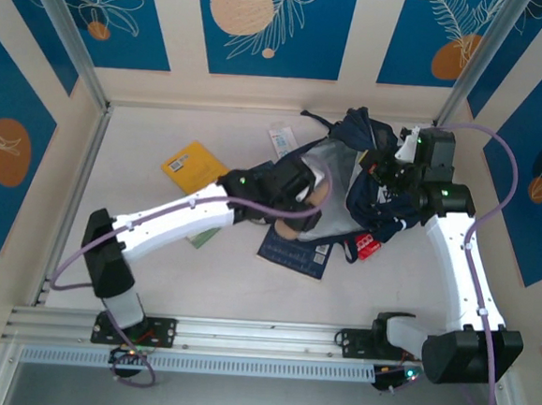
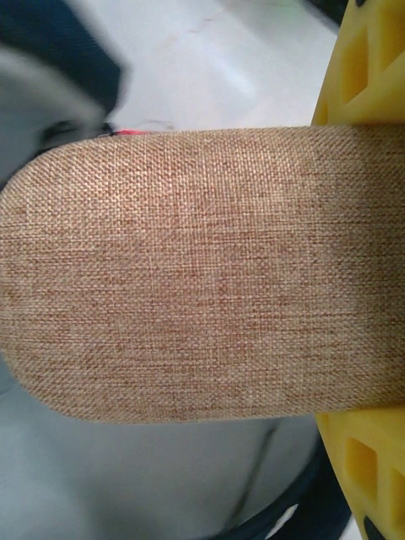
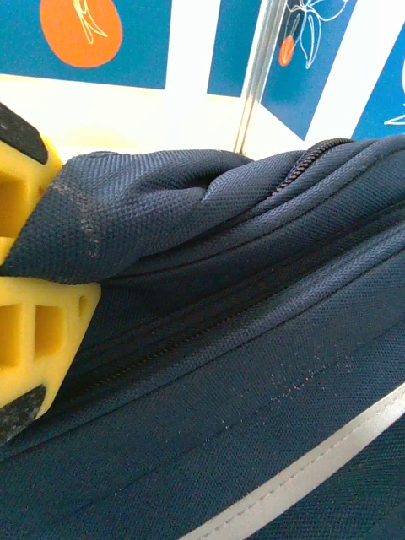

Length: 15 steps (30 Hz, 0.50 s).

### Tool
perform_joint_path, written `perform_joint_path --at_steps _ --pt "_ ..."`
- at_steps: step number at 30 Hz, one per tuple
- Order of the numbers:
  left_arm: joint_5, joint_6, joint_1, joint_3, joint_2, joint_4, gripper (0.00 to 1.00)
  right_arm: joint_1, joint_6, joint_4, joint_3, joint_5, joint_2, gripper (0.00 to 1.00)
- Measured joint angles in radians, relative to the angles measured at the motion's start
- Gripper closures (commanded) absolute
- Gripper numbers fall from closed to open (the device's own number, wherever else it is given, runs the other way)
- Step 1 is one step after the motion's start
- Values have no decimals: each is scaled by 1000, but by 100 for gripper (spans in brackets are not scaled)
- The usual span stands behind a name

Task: Pack books, pencil case, and school supplies into a backpack

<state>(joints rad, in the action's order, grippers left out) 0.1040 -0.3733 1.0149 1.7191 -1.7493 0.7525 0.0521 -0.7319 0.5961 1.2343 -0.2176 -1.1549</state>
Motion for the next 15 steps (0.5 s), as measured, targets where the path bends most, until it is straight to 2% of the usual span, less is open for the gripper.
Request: perform_joint_path --at_steps 7,10,15 --pt "-111 -109 -66 579 -383 126 41 1 -50 -4 8 -19 0 100" --pt "-183 -177 -85 816 -541 227 41 -12 -87 -6 10 18 -2 100" --pt "-274 -285 -116 846 -590 228 40 -8 -142 -28 10 39 -13 100"
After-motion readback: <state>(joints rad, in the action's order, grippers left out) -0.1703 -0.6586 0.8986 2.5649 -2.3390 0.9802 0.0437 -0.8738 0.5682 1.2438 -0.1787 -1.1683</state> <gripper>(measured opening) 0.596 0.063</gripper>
